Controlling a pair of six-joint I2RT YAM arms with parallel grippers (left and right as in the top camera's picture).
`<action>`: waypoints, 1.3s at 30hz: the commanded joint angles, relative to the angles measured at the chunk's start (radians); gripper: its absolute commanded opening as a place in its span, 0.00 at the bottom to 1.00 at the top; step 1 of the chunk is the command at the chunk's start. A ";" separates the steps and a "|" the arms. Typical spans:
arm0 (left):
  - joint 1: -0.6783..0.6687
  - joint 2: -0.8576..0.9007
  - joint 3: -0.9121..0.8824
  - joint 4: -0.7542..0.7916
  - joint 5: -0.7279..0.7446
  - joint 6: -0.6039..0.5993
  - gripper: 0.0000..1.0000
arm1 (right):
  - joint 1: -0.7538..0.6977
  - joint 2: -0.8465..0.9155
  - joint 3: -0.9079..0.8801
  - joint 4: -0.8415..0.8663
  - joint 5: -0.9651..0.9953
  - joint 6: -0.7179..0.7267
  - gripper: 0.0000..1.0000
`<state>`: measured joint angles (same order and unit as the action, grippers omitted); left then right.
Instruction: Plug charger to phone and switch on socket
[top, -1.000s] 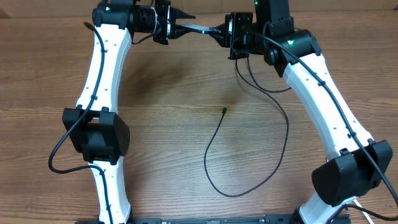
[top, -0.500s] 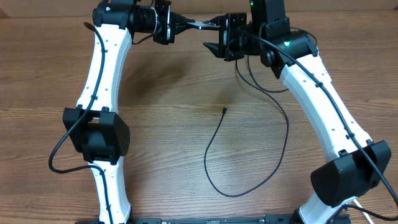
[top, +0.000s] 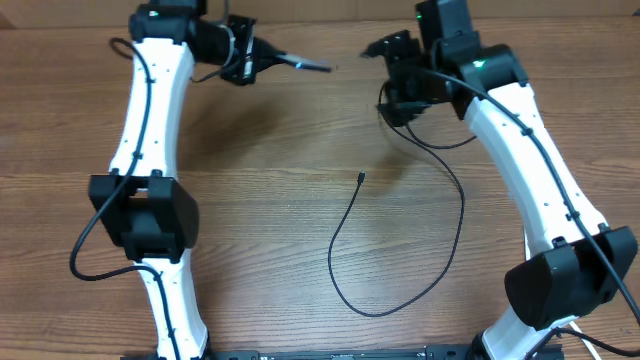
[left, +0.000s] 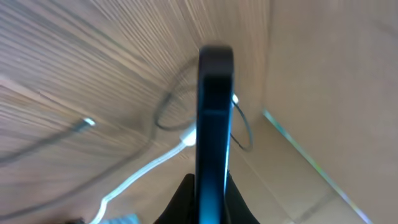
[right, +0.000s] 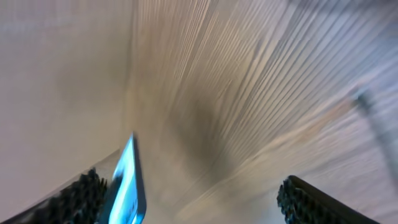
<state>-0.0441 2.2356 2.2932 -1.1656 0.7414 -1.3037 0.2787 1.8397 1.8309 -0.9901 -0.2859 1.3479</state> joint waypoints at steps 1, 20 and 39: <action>0.051 0.001 0.009 -0.070 -0.127 0.251 0.04 | -0.031 -0.010 0.027 -0.047 0.131 -0.344 0.95; -0.056 -0.001 0.007 -0.271 -0.440 1.017 0.04 | -0.007 0.004 -0.166 -0.159 0.247 -0.669 1.00; -0.055 -0.361 0.007 -0.477 -0.431 1.125 0.04 | 0.086 0.005 -0.296 -0.050 0.241 -0.669 1.00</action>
<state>-0.1024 1.9358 2.2898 -1.6127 0.3264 -0.2230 0.3431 1.8397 1.5478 -1.0439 -0.0479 0.6853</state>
